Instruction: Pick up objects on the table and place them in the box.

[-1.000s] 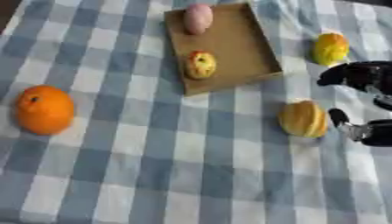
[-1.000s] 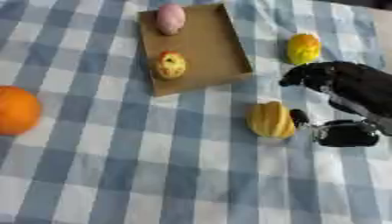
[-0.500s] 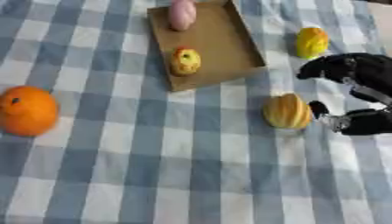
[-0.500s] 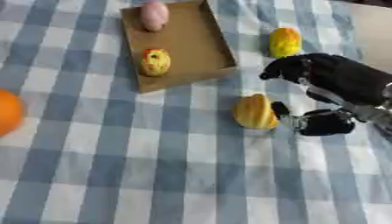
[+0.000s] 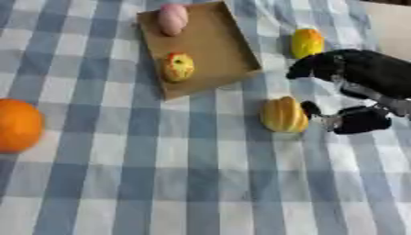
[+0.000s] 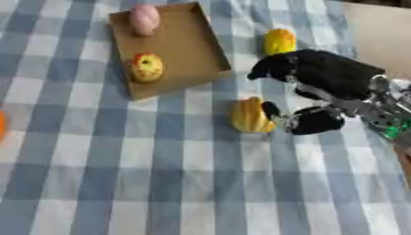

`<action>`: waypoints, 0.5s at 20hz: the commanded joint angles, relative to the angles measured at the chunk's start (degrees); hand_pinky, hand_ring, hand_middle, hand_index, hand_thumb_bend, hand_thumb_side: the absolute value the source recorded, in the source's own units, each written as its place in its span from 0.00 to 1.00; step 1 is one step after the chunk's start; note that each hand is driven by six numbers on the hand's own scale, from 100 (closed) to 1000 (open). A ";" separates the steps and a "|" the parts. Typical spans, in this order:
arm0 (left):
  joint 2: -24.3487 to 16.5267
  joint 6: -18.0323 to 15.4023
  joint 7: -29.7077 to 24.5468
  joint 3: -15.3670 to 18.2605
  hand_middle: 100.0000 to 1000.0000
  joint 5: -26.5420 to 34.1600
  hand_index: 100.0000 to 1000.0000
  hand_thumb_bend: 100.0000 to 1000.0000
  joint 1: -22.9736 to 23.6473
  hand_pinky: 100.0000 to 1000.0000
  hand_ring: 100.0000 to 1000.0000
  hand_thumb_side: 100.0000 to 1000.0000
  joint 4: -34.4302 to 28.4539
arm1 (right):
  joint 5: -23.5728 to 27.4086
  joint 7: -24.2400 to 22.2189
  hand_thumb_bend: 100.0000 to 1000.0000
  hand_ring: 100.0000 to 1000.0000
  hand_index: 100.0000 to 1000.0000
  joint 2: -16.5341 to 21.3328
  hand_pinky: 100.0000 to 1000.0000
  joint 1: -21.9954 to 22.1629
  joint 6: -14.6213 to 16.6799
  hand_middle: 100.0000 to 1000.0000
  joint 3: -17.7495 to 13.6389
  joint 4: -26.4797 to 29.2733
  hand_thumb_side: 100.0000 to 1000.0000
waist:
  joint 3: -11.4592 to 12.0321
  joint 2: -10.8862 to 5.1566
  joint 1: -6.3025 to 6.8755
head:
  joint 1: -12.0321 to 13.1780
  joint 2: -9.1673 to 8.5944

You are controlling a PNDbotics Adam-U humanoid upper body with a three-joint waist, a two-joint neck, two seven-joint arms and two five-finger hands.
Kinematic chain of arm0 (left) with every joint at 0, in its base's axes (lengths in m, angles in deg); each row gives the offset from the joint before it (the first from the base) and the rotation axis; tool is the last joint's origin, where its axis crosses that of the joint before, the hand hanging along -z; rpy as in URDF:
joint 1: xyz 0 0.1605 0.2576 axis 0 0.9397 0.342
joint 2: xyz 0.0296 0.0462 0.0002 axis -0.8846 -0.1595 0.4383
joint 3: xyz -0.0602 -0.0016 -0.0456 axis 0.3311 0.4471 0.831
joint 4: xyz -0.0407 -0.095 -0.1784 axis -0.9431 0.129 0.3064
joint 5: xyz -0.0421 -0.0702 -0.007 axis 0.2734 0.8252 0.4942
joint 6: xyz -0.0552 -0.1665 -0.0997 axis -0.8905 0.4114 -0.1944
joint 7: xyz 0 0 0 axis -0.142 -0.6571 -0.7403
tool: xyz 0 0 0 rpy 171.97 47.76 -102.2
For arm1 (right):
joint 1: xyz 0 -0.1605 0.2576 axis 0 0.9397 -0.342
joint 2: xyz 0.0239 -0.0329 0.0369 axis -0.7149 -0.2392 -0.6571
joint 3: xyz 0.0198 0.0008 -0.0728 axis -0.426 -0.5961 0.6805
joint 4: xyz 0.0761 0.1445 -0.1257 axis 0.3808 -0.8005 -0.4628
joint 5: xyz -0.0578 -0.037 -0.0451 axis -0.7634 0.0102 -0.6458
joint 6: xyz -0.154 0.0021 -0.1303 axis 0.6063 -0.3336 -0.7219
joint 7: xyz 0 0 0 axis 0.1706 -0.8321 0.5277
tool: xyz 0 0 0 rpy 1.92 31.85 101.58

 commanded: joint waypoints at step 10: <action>-0.86 -0.01 -0.93 -0.06 0.66 0.41 0.75 0.16 -0.93 0.70 0.77 0.50 -0.91 | -0.99 -7.53 0.00 0.81 0.88 2.24 0.76 -3.04 -4.34 0.81 3.18 0.84 0.42 | 0.96 -0.82 0.11 | 0.56 -0.59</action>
